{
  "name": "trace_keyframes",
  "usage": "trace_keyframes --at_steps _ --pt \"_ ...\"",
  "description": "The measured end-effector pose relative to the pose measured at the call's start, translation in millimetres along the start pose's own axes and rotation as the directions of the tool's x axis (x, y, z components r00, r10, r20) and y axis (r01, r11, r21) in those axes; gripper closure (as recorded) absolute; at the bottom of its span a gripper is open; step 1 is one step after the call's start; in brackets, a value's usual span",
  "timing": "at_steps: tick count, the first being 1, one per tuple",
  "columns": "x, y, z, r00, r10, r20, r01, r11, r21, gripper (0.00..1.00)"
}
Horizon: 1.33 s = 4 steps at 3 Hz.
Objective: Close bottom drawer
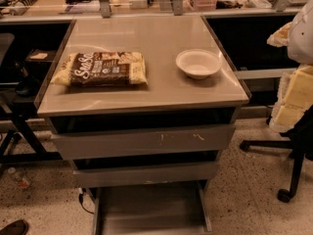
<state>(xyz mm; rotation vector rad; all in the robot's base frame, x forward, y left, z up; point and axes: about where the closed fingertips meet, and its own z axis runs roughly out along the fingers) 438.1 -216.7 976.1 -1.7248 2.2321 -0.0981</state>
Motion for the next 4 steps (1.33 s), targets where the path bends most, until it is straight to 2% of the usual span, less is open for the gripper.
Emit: trace_keyframes --at_steps 1,2,4 --pt "0.0 0.0 0.0 1.0 0.0 0.0 0.0 1.0 0.0 0.0" --pt "0.0 0.0 0.0 1.0 0.0 0.0 0.0 1.0 0.0 0.19" --pt "0.0 0.0 0.0 1.0 0.0 0.0 0.0 1.0 0.0 0.66"
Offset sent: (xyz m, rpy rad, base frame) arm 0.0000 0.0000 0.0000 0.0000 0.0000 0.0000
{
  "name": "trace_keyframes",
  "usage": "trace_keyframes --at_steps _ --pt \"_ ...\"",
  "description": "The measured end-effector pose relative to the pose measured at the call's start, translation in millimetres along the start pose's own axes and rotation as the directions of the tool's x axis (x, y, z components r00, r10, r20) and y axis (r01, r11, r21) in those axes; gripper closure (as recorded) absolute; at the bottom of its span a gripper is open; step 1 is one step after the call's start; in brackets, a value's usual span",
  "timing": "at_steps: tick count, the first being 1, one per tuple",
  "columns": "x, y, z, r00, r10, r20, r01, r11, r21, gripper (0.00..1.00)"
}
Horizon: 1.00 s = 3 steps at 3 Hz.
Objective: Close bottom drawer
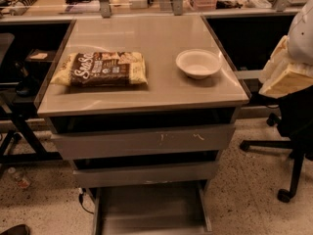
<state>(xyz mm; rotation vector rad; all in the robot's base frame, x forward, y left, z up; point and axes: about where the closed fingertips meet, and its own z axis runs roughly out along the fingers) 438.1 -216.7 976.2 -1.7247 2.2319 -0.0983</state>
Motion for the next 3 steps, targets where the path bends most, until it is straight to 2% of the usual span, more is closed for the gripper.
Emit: trace_keyframes --at_steps 1,2,3 --pt "0.0 0.0 0.0 1.0 0.0 0.0 0.0 1.0 0.0 0.89" --pt "0.0 0.0 0.0 1.0 0.0 0.0 0.0 1.0 0.0 1.0" --pt "9.0 13.6 14.8 0.999 0.025 -0.021 -0.026 0.9994 -0.023 1.0"
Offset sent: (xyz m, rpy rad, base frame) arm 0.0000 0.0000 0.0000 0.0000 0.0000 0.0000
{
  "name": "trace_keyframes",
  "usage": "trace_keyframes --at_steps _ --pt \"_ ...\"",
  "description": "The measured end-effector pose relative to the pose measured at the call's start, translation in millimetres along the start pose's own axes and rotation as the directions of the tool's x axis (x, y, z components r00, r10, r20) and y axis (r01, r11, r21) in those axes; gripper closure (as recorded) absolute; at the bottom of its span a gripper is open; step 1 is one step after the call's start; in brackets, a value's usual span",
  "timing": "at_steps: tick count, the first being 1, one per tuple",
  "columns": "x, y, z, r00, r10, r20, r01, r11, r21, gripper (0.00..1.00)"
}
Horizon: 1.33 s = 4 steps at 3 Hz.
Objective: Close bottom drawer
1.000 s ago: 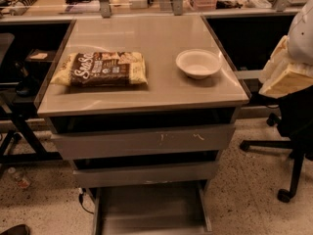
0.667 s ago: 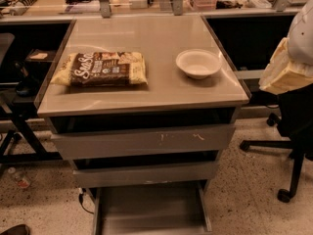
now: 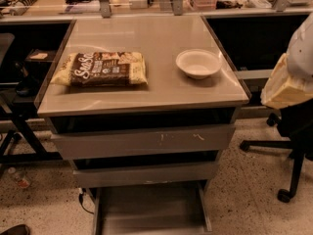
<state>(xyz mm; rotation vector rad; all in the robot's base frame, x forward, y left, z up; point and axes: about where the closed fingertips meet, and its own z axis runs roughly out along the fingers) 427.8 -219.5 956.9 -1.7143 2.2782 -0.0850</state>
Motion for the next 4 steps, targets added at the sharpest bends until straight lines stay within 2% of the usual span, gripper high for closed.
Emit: trace_keyframes --at_steps 1,2,3,4 --pt "17.9 37.2 39.1 0.999 0.046 -0.023 -0.047 0.997 -0.061 1.0" --pt "38.7 83.2 92.4 0.996 0.072 -0.051 -0.08 0.9821 -0.171 1.0" --pt "45.3 94.9 102.5 0.995 0.072 -0.07 -0.084 0.9764 -0.199 1.0" --pt "45.3 94.9 102.5 0.995 0.072 -0.07 -0.084 0.9764 -0.199 1.0"
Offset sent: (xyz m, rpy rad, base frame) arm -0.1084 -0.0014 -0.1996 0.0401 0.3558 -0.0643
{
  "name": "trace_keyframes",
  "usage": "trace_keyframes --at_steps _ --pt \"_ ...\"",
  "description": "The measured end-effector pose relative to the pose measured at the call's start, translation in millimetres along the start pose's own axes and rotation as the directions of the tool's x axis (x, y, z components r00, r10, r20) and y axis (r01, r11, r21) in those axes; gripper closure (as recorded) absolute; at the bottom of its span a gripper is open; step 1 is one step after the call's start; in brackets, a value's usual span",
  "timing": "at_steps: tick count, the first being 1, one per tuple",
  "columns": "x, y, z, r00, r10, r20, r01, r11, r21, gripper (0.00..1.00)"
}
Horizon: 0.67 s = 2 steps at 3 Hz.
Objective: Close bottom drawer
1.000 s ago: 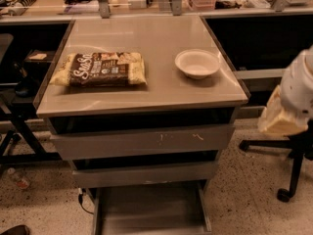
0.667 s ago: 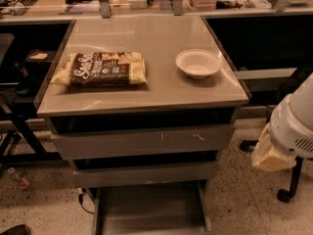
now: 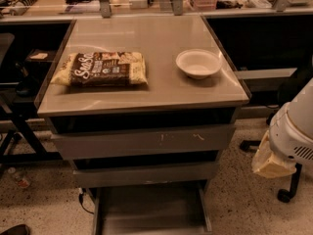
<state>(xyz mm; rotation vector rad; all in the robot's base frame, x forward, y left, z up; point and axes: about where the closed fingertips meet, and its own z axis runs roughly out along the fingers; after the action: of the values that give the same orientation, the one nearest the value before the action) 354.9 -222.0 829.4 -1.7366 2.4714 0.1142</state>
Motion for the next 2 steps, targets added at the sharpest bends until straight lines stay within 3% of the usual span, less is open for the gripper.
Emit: trace_keyframes --at_steps 1,2 --pt "4.8 8.8 18.6 1.0 0.025 0.016 -0.024 0.9996 -0.017 1.0" --pt "16.6 32.0 91.1 0.996 0.082 -0.033 -0.085 0.9908 -0.106 1.0"
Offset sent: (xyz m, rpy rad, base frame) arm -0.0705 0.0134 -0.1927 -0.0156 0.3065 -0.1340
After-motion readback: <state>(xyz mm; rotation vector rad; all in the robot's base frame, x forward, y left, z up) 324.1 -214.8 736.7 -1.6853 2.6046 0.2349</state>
